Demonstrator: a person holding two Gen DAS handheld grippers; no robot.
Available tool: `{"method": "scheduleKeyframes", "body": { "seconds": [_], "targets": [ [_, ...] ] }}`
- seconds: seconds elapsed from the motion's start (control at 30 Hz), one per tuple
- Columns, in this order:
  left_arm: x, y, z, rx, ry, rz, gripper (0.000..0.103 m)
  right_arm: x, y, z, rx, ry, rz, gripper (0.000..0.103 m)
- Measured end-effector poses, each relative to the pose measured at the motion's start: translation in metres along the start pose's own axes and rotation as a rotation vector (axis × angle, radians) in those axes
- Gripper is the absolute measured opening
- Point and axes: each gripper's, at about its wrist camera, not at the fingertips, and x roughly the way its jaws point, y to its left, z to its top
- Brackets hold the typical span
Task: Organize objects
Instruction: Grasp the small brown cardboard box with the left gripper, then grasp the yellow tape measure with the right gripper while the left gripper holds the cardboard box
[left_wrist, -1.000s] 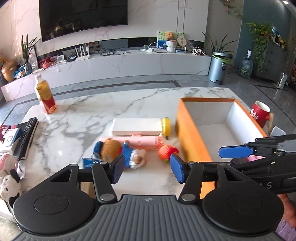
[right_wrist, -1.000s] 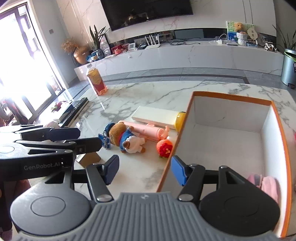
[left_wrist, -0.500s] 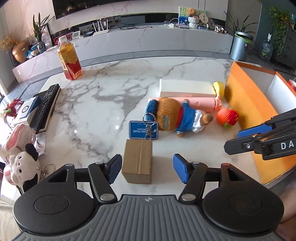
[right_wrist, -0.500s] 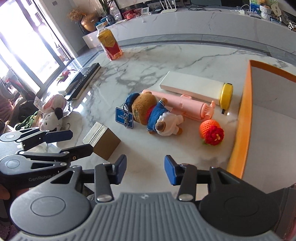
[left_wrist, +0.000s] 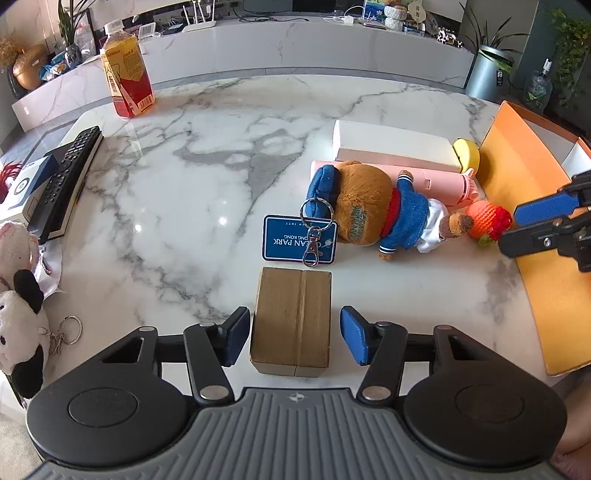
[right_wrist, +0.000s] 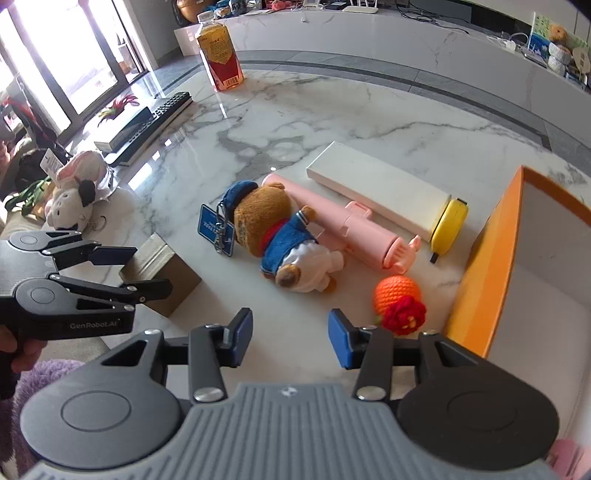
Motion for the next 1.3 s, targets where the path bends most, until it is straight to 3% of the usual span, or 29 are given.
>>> {"method": "scheduleKeyframes", "body": {
  "seconds": [0.03,0.17,0.47,0.57,0.7,0.77,0.93,0.97,1.3],
  "targets": [
    [0.002,0.0,0.001,0.002,0.008,0.01,0.053,0.0,-0.004,0.004,-0.024,0.004,-0.021,0.048],
    [0.0,0.0,0.006,-0.021,-0.009,0.003,0.052,0.003,-0.015,0.021,-0.1,0.035,-0.087,0.048],
    [-0.026,-0.018,0.038,-0.022,-0.14,-0.036,0.052,0.035,-0.031,0.048,-0.329,0.162,-0.208,0.047],
    [-0.029,-0.027,0.053,-0.02,-0.172,-0.053,0.052,0.046,-0.046,0.066,-0.326,0.2,-0.256,0.047],
    [-0.027,-0.038,0.069,0.007,-0.197,-0.075,0.052,0.059,-0.054,0.088,-0.405,0.257,-0.253,0.045],
    [-0.024,-0.042,0.075,0.024,-0.205,-0.085,0.052,0.067,-0.052,0.092,-0.518,0.304,-0.249,0.055],
    [-0.016,-0.053,0.086,0.053,-0.213,-0.11,0.052,0.091,-0.057,0.094,-0.78,0.413,-0.234,0.06],
    [-0.015,-0.055,0.087,0.055,-0.214,-0.116,0.052,0.095,-0.059,0.093,-0.804,0.433,-0.233,0.067],
    [0.004,-0.072,0.098,0.087,-0.19,-0.14,0.052,0.124,-0.077,0.102,-0.8,0.508,-0.126,0.07]
  ]
}}
